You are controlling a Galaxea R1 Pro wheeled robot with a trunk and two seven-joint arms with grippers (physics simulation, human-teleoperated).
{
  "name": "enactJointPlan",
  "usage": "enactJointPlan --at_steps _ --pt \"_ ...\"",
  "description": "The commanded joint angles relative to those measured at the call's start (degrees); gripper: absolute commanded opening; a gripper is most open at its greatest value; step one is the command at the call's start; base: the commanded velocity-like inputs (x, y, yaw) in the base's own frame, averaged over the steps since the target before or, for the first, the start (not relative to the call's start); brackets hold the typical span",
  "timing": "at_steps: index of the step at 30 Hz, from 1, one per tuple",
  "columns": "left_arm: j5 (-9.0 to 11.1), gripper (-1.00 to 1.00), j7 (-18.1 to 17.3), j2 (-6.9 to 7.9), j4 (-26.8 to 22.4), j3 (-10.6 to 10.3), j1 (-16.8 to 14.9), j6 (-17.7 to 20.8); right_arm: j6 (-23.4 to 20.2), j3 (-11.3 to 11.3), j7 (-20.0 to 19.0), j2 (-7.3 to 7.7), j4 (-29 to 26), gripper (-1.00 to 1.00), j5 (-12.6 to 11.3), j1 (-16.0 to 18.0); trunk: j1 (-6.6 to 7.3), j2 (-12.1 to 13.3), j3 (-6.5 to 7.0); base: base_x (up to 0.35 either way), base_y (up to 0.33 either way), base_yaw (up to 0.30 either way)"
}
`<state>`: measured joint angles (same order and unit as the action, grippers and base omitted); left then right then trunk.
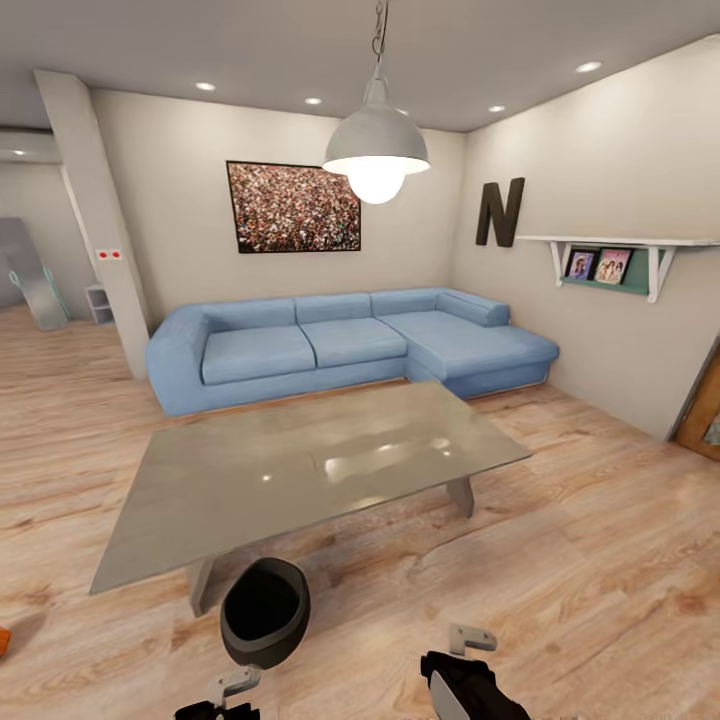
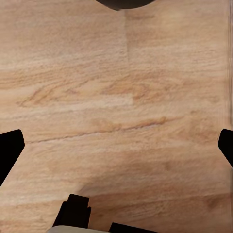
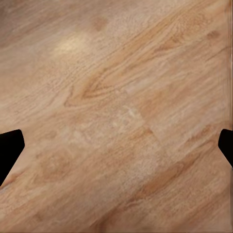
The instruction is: Place each of the two pumpkins and all three candles from the living room inside a cabinet in the living room (use any cabinet), then make sure every cabinet is closed, and position the cauldron so it is next to a table in the living room.
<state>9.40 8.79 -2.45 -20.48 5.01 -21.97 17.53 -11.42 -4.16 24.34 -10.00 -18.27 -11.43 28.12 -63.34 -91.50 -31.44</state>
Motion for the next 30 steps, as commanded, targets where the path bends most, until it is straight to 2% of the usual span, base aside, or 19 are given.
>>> enactJointPlan --at_steps 1,30 --pt "0.0 1.0 0.0 -0.01 0.0 0.0 0.0 0.0 0.0 0.0 0.0 0.0 0.1 1.0 0.0 0.0 0.0 0.0 0.0 0.0 0.0 -0.285" --pt "0.0 1.0 0.1 -0.01 0.0 -0.1 0.0 0.0 0.2 0.4 0.0 0.0 0.2 1.0 -0.1 0.0 0.0 0.0 0.0 0.0 0.0 -0.285"
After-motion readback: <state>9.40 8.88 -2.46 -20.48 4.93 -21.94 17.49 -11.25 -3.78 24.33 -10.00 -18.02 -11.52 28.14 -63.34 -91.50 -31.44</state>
